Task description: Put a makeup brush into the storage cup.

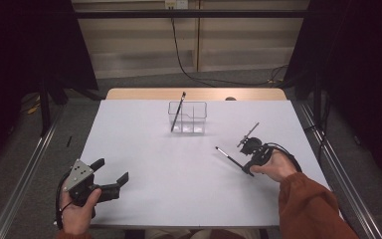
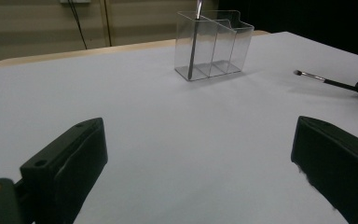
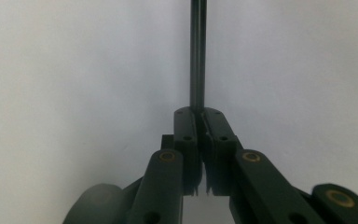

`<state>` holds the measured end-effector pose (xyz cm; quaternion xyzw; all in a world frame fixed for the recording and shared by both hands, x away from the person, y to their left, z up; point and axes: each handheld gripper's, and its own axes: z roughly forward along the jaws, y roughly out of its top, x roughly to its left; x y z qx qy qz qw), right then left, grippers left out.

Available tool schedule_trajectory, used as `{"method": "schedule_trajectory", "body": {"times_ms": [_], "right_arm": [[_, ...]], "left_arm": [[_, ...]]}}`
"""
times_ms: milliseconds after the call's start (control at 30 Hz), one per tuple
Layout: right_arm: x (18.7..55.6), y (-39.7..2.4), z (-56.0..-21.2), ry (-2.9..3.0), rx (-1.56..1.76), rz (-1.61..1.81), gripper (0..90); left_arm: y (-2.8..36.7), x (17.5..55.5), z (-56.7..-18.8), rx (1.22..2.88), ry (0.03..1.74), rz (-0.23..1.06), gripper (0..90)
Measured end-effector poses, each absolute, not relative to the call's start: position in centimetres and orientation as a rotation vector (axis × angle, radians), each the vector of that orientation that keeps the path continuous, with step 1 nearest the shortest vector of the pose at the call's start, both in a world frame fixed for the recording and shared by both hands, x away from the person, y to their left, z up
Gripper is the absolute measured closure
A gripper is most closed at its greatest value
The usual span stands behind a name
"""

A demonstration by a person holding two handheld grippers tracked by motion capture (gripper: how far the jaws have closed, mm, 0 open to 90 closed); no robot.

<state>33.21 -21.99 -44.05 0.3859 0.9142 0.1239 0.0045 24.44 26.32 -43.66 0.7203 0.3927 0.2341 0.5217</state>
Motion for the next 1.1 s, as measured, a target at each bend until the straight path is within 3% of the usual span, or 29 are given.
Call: {"method": "schedule_trajectory", "body": {"times_ms": [1100], "right_arm": [[30.4,-23.8,-44.2,2.569,1.24,0.959,84.8]], "left_arm": [[26.4,24.4,-43.7,1.712,0.952,0.574,3.3]]}}
